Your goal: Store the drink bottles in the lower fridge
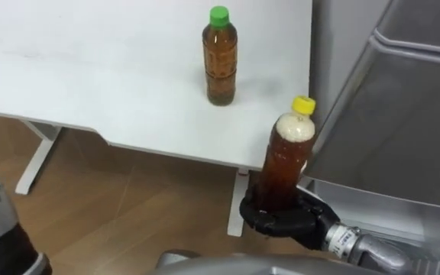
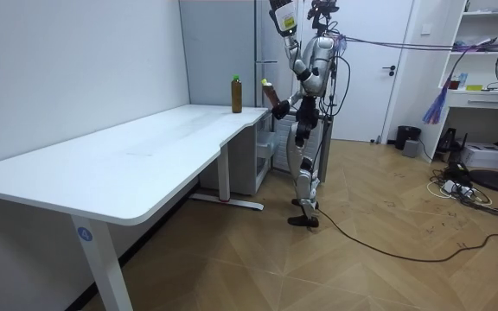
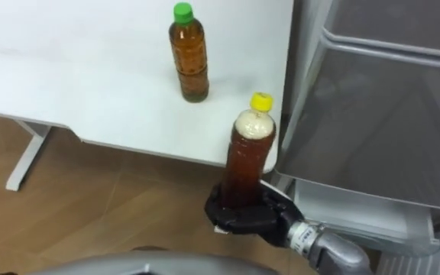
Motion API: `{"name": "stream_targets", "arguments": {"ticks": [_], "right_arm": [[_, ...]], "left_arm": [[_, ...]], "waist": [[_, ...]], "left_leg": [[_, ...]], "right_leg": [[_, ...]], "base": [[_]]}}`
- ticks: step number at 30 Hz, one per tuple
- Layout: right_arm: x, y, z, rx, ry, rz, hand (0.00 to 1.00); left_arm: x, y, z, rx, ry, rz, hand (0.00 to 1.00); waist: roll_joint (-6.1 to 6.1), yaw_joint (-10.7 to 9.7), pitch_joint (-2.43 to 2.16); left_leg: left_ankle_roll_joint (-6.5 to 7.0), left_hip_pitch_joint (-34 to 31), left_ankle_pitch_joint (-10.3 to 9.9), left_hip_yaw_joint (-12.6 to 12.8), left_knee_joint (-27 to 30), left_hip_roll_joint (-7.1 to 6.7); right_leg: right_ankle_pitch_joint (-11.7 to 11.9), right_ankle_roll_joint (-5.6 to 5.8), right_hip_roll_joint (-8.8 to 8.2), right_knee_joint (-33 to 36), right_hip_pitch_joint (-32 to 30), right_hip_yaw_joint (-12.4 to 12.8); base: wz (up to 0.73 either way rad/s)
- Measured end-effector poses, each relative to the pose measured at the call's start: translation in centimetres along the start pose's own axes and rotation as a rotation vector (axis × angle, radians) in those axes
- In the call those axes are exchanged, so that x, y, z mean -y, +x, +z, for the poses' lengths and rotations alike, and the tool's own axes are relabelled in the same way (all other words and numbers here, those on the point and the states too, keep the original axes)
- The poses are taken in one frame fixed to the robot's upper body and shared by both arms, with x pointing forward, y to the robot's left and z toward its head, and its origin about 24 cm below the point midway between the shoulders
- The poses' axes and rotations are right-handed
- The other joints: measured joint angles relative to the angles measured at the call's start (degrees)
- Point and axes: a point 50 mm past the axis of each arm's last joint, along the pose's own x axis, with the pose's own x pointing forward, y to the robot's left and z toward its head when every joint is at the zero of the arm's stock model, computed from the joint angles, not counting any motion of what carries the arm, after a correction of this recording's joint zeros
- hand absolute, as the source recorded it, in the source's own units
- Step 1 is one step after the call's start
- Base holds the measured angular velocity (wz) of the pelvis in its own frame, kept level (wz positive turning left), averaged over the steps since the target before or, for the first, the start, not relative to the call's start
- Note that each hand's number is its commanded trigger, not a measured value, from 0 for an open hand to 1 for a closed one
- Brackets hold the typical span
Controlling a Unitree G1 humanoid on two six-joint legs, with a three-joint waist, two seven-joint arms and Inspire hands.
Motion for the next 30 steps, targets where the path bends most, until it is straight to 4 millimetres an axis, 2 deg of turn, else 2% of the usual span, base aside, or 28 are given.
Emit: {"name": "stream_targets", "arguments": {"ticks": [3, 6, 9, 11, 14, 15, 17, 19, 24, 28, 30], "right_arm": [[0.5, -0.3, 0.0, 0.002, 0.004, -0.060, 1.00], [0.5, -0.6, -0.5, -0.006, 0.018, -0.093, 1.00], [0.4, -1.3, -1.6, -0.032, 0.057, -0.134, 1.00], [0.4, -1.8, -2.4, -0.040, 0.108, -0.170, 1.00], [0.6, -2.3, -3.5, -0.079, 0.136, -0.193, 1.00], [0.6, -2.4, -3.8, -0.086, 0.142, -0.197, 1.00], [0.5, -2.9, -4.7, -0.115, 0.169, -0.209, 1.00], [0.3, -3.4, -5.3, -0.129, 0.184, -0.217, 1.00], [0.4, -3.5, -5.3, -0.122, 0.192, -0.215, 1.00], [0.8, -4.0, -5.6, -0.054, 0.296, -0.240, 1.00], [1.1, -4.3, -5.7, -0.025, 0.340, -0.263, 1.00]], "left_arm": [[-2.3, -1.1, -2.2, -0.128, 0.095, 0.126, 0.00], [-5.0, -3.2, -4.6, -0.287, 0.225, 0.215, 0.00], [-7.7, -6.3, -7.1, -0.489, 0.321, 0.293, 0.00], [-9.9, -9.0, -8.5, -0.637, 0.409, 0.357, 0.00], [-11.3, -11.9, -9.8, -0.791, 0.431, 0.448, 0.00], [-11.6, -12.6, -9.9, -0.823, 0.446, 0.451, 0.00], [-12.9, -15.3, -10.3, -0.941, 0.514, 0.460, 0.00], [-13.4, -16.5, -10.6, -1.002, 0.522, 0.487, 0.00], [-15.3, -20.0, -10.4, -1.146, 0.582, 0.522, 0.00], [-16.7, -23.2, -10.2, -1.291, 0.642, 0.541, 0.00], [-17.6, -25.1, -9.8, -1.377, 0.682, 0.547, 0.00]], "waist": [[-0.03, -0.1, 0.02], [-0.03, -0.4, 0.01], [-0.24, -0.8, -0.03], [-0.67, -1.5, -0.05], [-1.28, -1.6, -0.10], [-1.27, -1.6, -0.10], [-1.28, -2.0, -0.11], [-1.37, -2.4, -0.11], [-1.27, -4.9, -0.12], [-1.42, -6.3, -0.38], [-1.61, -7.2, -0.34]], "left_leg": [[0.00, -0.3, 0.0, -0.3, 0.2, -0.12], [0.00, -0.3, 0.0, -0.4, 0.1, -0.24], [0.01, 0.0, 0.0, -0.4, -0.2, -0.26], [0.01, -0.2, 0.0, -0.4, -0.4, -0.25], [0.02, -0.1, 0.0, 0.0, -0.6, -0.23], [0.04, -0.1, 0.0, 0.1, -0.7, -0.23], [0.10, 0.3, -0.1, 0.3, -1.1, -0.23], [0.16, 0.3, -0.1, 0.2, -1.0, -0.24], [0.15, 0.7, -0.1, 0.4, -1.1, -0.22], [0.12, 0.3, -0.2, 1.2, -1.1, -0.10], [0.11, 0.6, -0.2, 1.7, -1.3, -0.03]], "right_leg": [[0.0, 0.00, -0.09, -0.1, 0.0, -0.2], [0.0, -0.01, -0.15, -0.9, 0.4, -0.6], [0.0, 0.00, -0.17, -1.1, 0.6, -0.6], [0.0, 0.00, -0.16, -1.1, 0.4, -0.6], [0.0, 0.00, -0.13, -1.0, 0.1, -0.3], [0.0, 0.00, -0.12, -0.9, 0.0, -0.1], [0.0, 0.00, -0.12, -0.8, 0.2, 0.0], [0.0, 0.00, -0.13, -0.8, 0.3, -0.1], [0.0, 0.02, -0.12, -0.9, 0.7, 0.1], [0.0, 0.01, -0.13, -0.8, 0.1, 0.5], [0.0, 0.01, -0.02, -0.8, 0.0, 1.0]], "base": [[0.03], [0.01], [0.00], [0.00], [-0.05], [-0.13], [-0.06], [0.00], [-0.01], [-0.11], [-0.12]]}}
